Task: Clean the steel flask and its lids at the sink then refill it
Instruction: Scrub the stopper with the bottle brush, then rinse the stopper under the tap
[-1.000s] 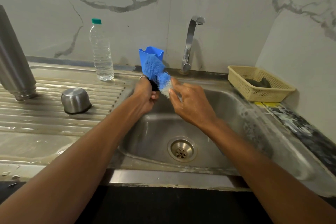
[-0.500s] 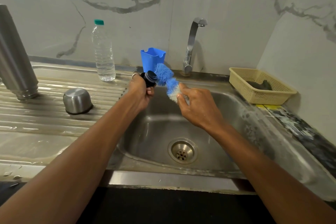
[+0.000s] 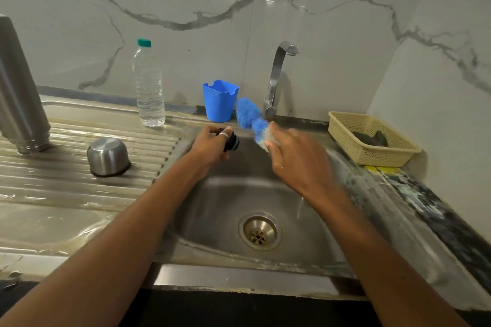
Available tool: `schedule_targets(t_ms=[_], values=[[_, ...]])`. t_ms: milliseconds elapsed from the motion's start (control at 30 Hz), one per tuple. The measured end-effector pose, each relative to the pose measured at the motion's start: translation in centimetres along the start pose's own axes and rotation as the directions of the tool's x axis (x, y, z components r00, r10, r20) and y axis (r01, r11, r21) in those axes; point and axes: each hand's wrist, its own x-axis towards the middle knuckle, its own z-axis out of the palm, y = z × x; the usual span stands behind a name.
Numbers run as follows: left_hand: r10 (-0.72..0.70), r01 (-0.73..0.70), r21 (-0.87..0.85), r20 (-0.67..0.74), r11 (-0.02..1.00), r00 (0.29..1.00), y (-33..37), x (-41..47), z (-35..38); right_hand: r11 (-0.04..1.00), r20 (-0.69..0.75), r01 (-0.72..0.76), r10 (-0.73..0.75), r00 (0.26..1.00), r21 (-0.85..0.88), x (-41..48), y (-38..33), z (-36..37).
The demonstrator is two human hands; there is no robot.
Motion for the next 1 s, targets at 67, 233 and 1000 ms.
schedule_targets(t_ms=[67, 233, 1000], values=[[0.009, -0.009, 0.008, -0.011, 1.0, 1.0, -0.1, -0.1, 0.1, 0.994, -0.017, 0.001, -0.003, 1.0, -0.108, 0.7, -1.3, -0.7], [0.026, -0.033, -0.094, -0.077, 0.995, 0.997, 0.2, 0.1, -0.1, 0.943, 0.007, -0.008, 0.011, 1.0, -0.332, 4.7, -4.0, -3.0], [-0.077, 0.04, -0.377, -0.085, 0.925, 0.993, -0.5, 1.1, 0.4, 0.77, 0.419, 0.231, 0.052, 0.906, -0.595, 25.7, -6.3, 1.7]])
